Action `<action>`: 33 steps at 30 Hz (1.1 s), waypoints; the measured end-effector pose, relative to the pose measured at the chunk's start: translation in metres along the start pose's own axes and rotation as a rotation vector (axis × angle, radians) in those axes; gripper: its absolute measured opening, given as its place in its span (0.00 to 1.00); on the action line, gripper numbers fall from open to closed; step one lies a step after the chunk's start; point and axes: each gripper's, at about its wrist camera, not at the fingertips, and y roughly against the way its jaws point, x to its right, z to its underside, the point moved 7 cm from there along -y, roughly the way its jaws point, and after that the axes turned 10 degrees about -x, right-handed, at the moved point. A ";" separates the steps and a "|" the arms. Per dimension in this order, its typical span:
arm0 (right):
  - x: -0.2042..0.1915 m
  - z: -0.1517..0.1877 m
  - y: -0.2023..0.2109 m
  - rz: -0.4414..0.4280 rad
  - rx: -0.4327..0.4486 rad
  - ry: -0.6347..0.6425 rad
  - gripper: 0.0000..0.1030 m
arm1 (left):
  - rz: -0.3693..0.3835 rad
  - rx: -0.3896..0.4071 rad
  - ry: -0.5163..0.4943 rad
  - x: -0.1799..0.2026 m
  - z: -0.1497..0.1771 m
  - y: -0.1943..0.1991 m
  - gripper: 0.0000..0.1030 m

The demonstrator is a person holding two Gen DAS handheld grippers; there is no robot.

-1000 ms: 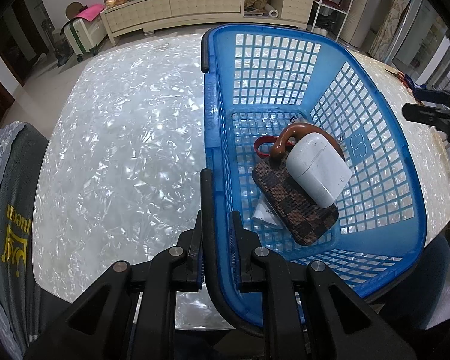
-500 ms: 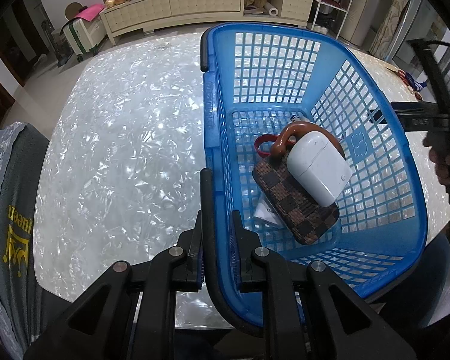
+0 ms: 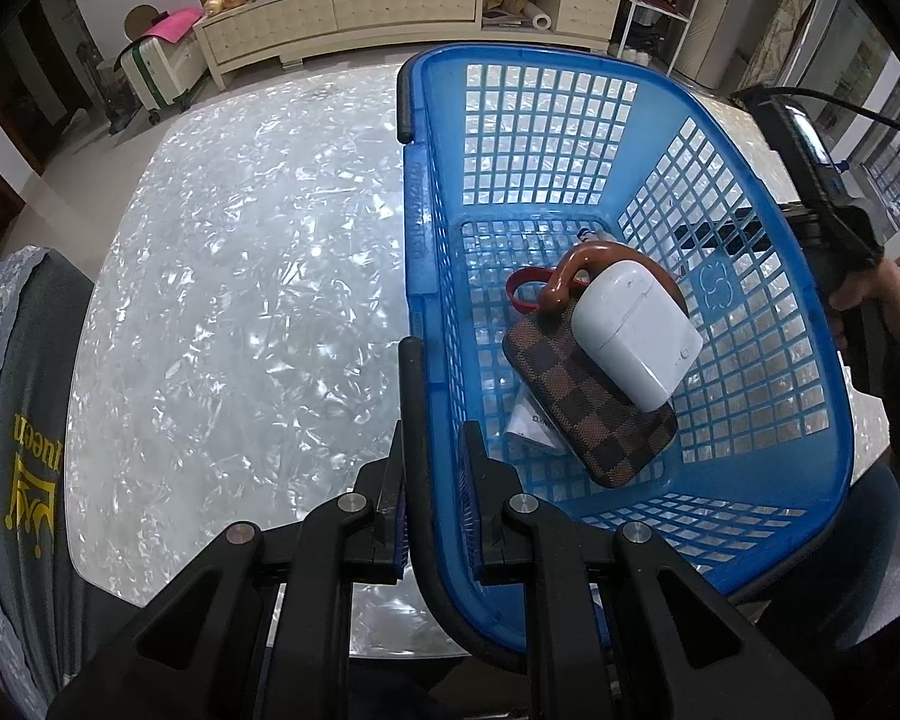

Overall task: Organize rigid objects
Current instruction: 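Close the right tool on the white USB stick, then lift the USB stick with the right tool and carry it over the basket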

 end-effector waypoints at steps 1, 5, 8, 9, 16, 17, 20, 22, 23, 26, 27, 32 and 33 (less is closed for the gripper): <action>0.000 -0.002 -0.002 0.005 -0.003 0.005 1.00 | -0.001 0.000 0.000 0.000 0.000 0.000 0.15; -0.010 -0.009 -0.012 0.027 -0.007 0.025 1.00 | 0.000 -0.001 -0.001 0.000 0.000 0.000 0.15; -0.008 -0.011 -0.022 0.050 -0.015 0.028 1.00 | 0.002 -0.001 -0.001 0.000 0.000 0.000 0.15; -0.009 -0.010 -0.025 0.052 -0.022 0.032 0.99 | 0.001 -0.001 -0.001 0.000 0.000 0.000 0.15; -0.017 -0.001 -0.029 0.055 -0.005 0.040 0.74 | 0.000 -0.003 -0.001 0.000 -0.002 0.001 0.15; -0.019 0.001 -0.024 0.051 0.002 0.050 0.59 | -0.001 -0.002 -0.001 0.000 -0.002 0.001 0.15; -0.027 0.006 -0.014 0.047 0.013 0.074 0.36 | 0.001 0.000 0.002 0.000 -0.002 0.000 0.15; -0.028 0.008 -0.012 0.049 0.022 0.075 0.35 | 0.001 0.001 0.002 0.000 -0.001 0.001 0.15; -0.029 0.009 -0.010 0.041 0.024 0.067 0.33 | 0.000 0.001 0.002 0.000 -0.001 0.001 0.15; -0.027 0.012 -0.007 0.028 0.015 0.045 0.29 | -0.010 0.001 -0.006 0.001 -0.001 0.000 0.15; -0.026 0.013 -0.007 0.032 0.016 0.046 0.29 | -0.009 0.001 -0.006 0.001 -0.001 0.000 0.15; -0.018 0.023 0.004 0.007 0.023 0.020 0.29 | -0.008 0.001 -0.003 0.001 0.000 0.001 0.15; -0.017 0.025 0.006 0.003 0.025 0.016 0.29 | -0.006 0.002 -0.002 0.001 0.000 0.001 0.15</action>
